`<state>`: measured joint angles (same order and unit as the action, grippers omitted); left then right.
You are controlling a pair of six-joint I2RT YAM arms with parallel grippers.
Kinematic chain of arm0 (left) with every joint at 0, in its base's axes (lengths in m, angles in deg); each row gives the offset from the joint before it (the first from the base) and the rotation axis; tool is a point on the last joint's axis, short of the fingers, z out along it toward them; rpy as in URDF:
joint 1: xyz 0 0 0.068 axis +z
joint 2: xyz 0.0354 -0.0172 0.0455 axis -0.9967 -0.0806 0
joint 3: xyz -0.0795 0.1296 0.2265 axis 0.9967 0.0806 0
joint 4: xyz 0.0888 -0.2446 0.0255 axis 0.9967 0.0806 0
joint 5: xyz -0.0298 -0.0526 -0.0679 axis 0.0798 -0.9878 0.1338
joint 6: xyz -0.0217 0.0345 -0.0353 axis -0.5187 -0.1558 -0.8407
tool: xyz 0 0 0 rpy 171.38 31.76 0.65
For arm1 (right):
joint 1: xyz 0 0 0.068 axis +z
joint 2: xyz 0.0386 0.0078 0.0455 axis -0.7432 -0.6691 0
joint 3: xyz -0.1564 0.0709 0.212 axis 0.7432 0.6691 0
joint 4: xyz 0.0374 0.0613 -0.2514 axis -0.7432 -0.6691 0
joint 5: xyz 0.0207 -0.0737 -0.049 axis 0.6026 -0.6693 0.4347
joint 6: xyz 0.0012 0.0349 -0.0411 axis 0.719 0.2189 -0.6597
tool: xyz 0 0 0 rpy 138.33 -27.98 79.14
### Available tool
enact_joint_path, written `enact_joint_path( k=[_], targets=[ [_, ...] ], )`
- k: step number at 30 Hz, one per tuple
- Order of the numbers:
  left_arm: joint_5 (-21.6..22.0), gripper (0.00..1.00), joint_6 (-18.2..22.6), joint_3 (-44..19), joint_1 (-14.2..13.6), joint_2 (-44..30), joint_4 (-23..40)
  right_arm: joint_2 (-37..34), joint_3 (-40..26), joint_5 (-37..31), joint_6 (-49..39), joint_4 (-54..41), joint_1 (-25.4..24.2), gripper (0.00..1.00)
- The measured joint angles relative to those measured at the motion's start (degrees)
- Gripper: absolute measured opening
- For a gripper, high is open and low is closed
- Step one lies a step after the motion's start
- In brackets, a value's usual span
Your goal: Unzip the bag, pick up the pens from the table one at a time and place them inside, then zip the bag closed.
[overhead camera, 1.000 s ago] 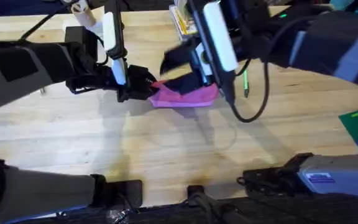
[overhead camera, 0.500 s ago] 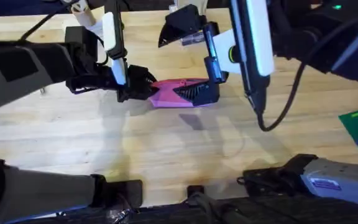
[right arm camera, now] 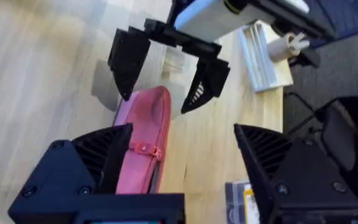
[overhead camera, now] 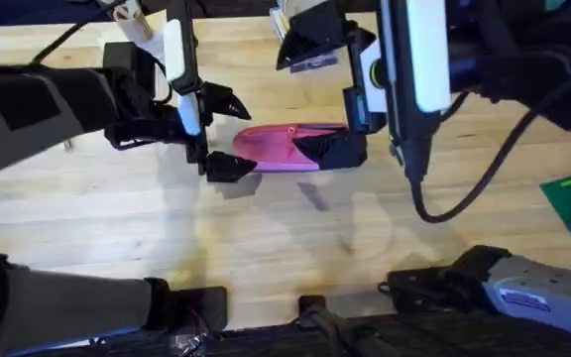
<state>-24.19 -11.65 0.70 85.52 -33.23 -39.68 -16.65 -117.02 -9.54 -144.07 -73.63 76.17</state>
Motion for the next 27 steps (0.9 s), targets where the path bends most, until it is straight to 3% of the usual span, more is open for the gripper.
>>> enact_joint_path(
  k=[11,23,27],
  targets=[
    [0.8,0.992,0.0,0.0,0.0,1.3,1.2,1.1,0.0,-6.2,10.0,-3.9,0.0,0.995],
    [7.2,0.992,0.1,-0.1,0.0,21.5,10.2,1.1,-5.1,-15.2,14.2,-10.2,0.0,0.995],
    [12.5,0.992,0.2,-0.1,0.0,30.5,17.3,1.1,-7.4,-17.9,17.5,-10.8,-2.1,0.995]
  ],
)
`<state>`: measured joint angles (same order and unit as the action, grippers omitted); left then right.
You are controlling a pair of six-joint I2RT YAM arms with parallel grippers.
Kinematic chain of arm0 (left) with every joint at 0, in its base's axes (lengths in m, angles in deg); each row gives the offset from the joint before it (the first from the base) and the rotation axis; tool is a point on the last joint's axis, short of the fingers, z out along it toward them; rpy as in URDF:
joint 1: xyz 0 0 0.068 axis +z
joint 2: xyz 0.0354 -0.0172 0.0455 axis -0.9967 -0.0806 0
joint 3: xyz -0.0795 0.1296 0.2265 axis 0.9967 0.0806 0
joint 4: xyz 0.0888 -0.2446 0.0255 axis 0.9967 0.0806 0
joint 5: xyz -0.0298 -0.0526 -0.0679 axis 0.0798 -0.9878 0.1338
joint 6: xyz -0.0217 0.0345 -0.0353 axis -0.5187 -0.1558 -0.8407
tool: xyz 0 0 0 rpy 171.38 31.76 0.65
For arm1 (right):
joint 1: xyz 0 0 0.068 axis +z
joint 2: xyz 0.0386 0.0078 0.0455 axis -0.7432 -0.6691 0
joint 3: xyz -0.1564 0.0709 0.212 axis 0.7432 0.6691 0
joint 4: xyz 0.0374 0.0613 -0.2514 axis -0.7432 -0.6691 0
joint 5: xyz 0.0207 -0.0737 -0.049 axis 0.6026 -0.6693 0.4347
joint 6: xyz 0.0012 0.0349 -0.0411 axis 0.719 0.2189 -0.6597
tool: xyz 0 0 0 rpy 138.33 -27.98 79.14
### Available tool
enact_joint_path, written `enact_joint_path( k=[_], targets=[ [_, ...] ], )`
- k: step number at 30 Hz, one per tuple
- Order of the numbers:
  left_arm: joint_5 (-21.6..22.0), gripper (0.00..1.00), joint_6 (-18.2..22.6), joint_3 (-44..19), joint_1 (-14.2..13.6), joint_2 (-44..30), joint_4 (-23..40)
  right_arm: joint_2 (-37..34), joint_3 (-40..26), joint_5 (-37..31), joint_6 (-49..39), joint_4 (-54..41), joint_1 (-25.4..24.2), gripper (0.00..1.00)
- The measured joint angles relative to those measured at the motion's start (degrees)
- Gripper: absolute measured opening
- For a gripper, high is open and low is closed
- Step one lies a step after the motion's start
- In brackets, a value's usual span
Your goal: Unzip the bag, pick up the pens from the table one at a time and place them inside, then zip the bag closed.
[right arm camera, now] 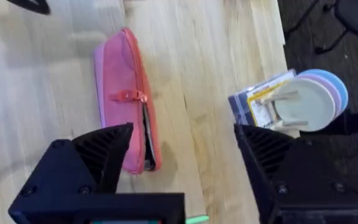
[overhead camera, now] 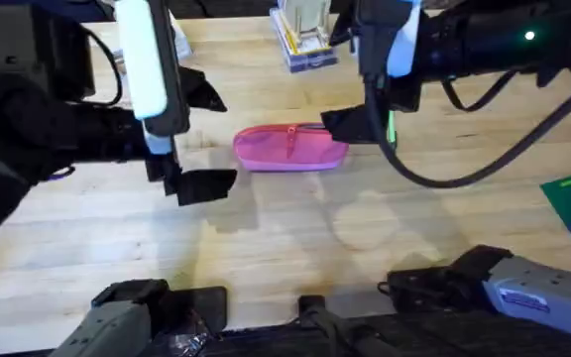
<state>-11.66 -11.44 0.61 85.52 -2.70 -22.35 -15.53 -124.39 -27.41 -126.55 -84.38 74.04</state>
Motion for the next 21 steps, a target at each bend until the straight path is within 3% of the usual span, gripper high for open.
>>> enact_joint_path(
  k=[7,19,20,21],
  targets=[
    [1.3,0.993,0.0,0.0,0.0,3.3,2.6,0.0,0.0,-0.7,0.3,-0.1,-3.4,0.995],
    [1.5,0.993,0.0,0.0,0.0,3.3,2.6,0.0,0.0,-0.9,-0.4,-0.6,-3.4,0.996],
    [1.5,0.993,0.0,0.0,0.0,3.3,2.6,0.0,0.0,-0.9,-0.4,-0.6,-3.4,0.985],
    [1.5,0.993,0.0,0.0,0.0,3.3,2.6,0.0,0.0,-0.9,-0.6,-0.6,-3.4,0.896]
  ],
)
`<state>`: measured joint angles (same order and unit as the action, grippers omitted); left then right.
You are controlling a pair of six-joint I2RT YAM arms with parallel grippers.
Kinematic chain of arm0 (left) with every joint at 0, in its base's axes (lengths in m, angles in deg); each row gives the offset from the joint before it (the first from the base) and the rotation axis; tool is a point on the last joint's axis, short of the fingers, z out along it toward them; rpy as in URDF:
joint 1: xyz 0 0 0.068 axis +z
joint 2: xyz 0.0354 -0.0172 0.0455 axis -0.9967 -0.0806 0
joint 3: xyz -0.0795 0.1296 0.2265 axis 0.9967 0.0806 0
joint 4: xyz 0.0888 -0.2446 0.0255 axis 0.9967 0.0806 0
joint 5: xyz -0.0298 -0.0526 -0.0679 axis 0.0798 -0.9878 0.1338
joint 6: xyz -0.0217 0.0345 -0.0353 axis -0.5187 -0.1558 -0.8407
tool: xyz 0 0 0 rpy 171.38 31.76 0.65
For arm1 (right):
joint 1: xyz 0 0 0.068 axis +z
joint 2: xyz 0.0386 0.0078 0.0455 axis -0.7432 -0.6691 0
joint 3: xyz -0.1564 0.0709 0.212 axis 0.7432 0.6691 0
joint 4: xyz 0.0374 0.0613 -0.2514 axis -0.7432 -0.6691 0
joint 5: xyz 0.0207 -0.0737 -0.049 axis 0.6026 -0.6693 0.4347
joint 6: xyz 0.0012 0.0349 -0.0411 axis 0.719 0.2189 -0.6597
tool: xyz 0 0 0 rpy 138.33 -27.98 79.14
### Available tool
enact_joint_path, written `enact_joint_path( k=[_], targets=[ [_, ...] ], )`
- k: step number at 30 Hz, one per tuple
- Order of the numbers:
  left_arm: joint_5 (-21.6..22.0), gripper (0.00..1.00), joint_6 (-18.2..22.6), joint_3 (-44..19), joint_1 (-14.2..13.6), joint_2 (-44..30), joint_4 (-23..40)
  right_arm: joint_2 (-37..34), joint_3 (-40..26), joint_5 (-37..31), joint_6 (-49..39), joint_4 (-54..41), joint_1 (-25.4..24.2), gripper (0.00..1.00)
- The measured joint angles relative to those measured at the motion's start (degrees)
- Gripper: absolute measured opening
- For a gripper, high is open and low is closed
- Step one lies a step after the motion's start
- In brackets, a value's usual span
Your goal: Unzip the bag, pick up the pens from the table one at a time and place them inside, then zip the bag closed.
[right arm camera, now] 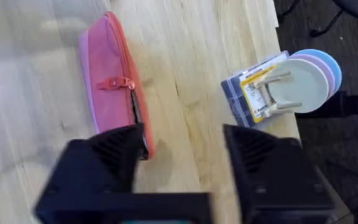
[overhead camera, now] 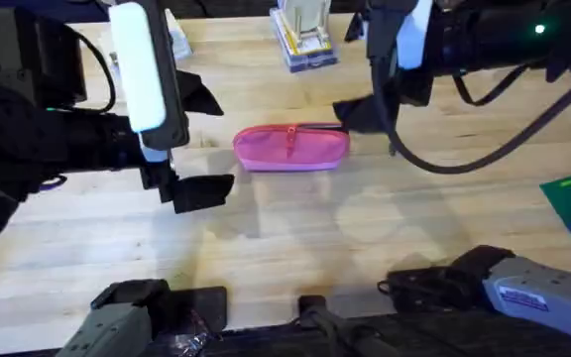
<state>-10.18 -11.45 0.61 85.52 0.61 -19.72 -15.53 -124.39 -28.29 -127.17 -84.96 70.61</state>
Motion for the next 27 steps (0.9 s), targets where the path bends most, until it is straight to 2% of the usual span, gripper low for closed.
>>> enact_joint_path(
  k=[6,8,13,22,27],
  targets=[
    [0.0,0.993,0.0,0.0,0.0,0.0,0.0,0.0,0.0,0.0,0.1,0.0,0.1,0.073],
    [0.0,0.993,0.0,0.0,0.0,0.0,0.0,0.0,0.0,0.0,0.0,-0.1,0.1,0.034],
    [0.0,0.993,0.0,0.0,0.0,0.0,0.0,-0.8,-0.1,0.0,0.0,-1.6,0.1,0.031],
    [0.0,0.993,0.0,0.0,0.0,0.0,0.0,-8.0,-0.3,0.1,-1.1,-2.9,0.1,0.030],
    [0.0,0.994,0.0,0.0,0.0,0.0,0.0,-10.3,-0.3,2.5,-3.8,-2.9,0.1,0.030]
  ],
)
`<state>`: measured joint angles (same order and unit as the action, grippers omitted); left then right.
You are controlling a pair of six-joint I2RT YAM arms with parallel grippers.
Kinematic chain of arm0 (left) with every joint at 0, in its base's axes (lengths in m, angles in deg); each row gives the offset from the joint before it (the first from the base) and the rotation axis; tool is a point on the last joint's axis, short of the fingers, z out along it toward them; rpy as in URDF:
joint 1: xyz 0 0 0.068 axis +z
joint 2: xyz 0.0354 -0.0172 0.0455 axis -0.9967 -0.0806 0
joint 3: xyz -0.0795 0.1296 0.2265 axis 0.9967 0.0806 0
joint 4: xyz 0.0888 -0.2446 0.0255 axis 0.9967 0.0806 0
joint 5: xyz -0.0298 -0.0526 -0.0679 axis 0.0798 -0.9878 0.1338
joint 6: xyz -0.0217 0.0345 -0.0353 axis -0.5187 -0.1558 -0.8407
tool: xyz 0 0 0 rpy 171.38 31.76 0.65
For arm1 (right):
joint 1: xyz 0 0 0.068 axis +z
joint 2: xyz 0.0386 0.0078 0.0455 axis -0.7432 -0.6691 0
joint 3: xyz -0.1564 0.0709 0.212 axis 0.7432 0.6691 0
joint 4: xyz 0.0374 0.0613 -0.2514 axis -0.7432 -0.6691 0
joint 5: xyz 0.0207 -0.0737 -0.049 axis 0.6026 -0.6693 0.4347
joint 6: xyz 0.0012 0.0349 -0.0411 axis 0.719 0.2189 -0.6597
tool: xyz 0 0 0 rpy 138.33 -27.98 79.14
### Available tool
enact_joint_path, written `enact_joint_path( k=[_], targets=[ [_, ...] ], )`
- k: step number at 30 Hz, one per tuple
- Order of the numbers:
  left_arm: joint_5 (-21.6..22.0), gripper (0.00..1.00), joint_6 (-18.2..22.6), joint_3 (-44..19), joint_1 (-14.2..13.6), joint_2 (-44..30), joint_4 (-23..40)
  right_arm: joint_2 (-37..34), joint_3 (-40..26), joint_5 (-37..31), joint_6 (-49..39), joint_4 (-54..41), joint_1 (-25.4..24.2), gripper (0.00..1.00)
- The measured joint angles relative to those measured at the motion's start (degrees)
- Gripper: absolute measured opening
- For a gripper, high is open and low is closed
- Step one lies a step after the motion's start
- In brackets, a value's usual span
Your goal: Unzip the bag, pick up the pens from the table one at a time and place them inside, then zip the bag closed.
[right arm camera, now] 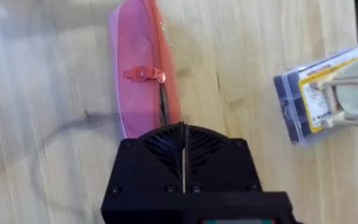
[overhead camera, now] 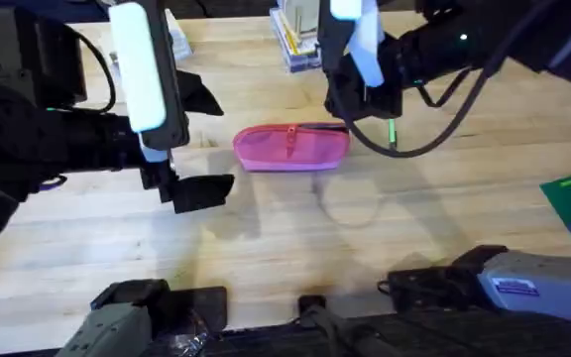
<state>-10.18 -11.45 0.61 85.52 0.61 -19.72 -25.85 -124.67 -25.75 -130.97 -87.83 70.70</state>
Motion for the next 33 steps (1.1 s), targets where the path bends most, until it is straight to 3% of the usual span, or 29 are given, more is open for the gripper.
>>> enact_joint_path(
  k=[14,33],
  targets=[
    [0.0,0.993,0.0,0.0,0.0,0.0,0.0,-9.8,0.0,2.2,-1.6,0.4,0.0,0.030],
    [0.0,0.994,0.0,0.0,0.0,0.0,0.0,-14.0,0.0,5.2,-1.3,2.5,1.1,0.032]
  ],
)
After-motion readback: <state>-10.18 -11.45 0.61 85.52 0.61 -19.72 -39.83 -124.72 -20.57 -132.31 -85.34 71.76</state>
